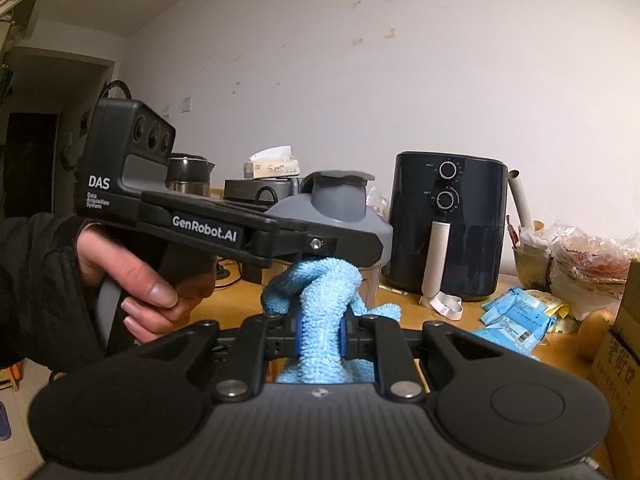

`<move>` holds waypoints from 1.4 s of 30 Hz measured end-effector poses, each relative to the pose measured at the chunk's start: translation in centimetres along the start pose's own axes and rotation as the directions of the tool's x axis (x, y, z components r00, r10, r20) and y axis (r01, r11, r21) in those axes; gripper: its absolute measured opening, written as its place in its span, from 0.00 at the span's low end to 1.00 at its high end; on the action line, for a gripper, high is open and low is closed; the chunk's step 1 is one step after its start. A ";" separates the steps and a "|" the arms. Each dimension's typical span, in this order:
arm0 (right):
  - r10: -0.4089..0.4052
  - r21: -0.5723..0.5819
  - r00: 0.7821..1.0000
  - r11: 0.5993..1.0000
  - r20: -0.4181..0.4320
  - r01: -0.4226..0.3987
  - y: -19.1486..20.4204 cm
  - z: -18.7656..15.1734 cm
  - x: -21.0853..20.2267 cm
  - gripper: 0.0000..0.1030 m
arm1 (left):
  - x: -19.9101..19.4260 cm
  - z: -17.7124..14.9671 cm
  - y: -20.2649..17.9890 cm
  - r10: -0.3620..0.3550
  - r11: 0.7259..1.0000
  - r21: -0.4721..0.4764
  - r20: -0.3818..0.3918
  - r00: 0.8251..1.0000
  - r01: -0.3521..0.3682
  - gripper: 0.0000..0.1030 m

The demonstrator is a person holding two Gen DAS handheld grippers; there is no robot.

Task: Clean container
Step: 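Wipe the blue cloth along the bottle wall with the right gripper while the left gripper holds it, then rub the blue cloth up the clear bottle wall with the right gripper while the left gripper holds it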

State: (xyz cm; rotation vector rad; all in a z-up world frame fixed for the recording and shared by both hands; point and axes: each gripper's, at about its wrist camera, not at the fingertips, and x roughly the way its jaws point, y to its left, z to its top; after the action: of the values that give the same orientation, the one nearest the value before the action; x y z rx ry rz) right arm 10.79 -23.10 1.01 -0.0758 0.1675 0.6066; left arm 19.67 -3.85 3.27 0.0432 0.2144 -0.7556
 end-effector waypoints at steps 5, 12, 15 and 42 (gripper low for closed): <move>0.003 -0.009 1.000 1.000 -0.009 -0.003 0.1 -0.1 0.0 0.11 | 0.0 0.0 0.2 -0.001 1.000 -0.003 0.001 1.000 0.001 0.93; -0.008 -0.031 0.999 1.000 -0.045 0.007 0.6 -1.0 0.4 0.10 | 0.0 0.1 0.3 0.003 1.000 -0.003 -0.001 1.000 -0.003 0.93; -0.011 -0.031 0.998 0.999 -0.069 0.008 0.7 -1.8 0.8 0.09 | -0.1 0.1 0.3 0.004 1.000 -0.003 0.000 1.000 -0.004 0.93; 0.013 0.008 0.969 1.000 -0.247 -0.012 0.6 -6.4 3.8 0.11 | -0.1 0.2 0.0 0.016 1.000 -0.006 -0.004 1.000 -0.016 0.93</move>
State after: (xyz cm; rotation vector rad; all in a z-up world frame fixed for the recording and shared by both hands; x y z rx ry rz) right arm 12.64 -21.27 -5.99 -0.1447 0.4114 0.6084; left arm 19.66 -3.77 3.49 0.0406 0.2196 -0.7391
